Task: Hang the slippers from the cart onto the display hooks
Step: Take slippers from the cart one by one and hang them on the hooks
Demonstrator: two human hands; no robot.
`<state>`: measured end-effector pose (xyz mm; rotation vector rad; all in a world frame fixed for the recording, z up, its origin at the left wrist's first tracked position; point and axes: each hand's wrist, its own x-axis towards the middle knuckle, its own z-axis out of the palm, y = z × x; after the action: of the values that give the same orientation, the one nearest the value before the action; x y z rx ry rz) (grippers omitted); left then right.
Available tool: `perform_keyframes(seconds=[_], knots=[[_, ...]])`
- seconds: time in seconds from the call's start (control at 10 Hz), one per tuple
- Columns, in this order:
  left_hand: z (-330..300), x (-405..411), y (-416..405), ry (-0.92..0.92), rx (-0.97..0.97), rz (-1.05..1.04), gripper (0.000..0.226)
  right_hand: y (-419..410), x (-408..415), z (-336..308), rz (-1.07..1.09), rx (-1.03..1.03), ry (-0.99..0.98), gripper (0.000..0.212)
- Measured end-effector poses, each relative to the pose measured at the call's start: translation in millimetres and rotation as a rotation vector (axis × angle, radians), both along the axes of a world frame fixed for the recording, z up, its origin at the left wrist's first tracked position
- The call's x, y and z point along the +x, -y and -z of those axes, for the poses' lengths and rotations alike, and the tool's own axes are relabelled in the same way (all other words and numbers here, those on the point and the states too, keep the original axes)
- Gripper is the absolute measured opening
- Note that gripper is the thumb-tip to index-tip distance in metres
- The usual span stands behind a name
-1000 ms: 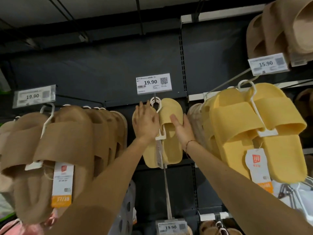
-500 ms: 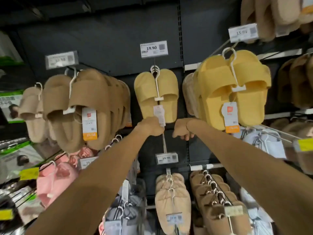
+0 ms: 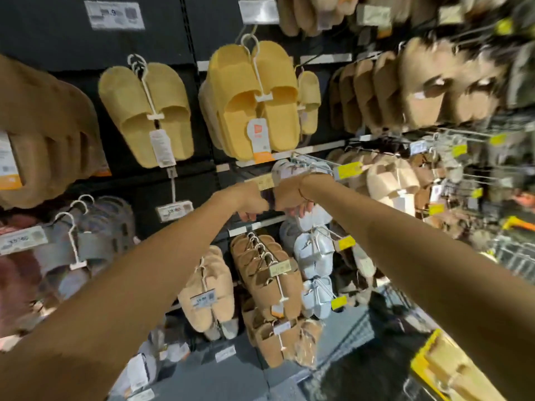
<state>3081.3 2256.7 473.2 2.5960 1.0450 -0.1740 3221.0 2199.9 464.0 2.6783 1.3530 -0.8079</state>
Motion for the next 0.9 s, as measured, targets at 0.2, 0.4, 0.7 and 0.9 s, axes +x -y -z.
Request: perform_keyframes(seconds=[0.2,0.4,0.7,0.9], knots=[[88.0,108.2,80.9,-0.057,-0.014,0.291,0.025,139.1,90.8,54.4,0.173,0.048,-0.008,0.035],[160.1,233.9,195.6,-0.136,-0.126,0.509,0.024,276.3,197.8,111.7,0.578,-0.004,-0.124,0.042],[227.1,409.3,319.1,-0.179,-0.220,0.675,0.039,411.7,347.6,189.0,0.625,-0.242,-0.087,0.042],[284.1,488.0,365.5,-0.280,-0.202,0.735,0.032,475.2,451.2,285.3,0.706,-0.250,-0.109,0.030]])
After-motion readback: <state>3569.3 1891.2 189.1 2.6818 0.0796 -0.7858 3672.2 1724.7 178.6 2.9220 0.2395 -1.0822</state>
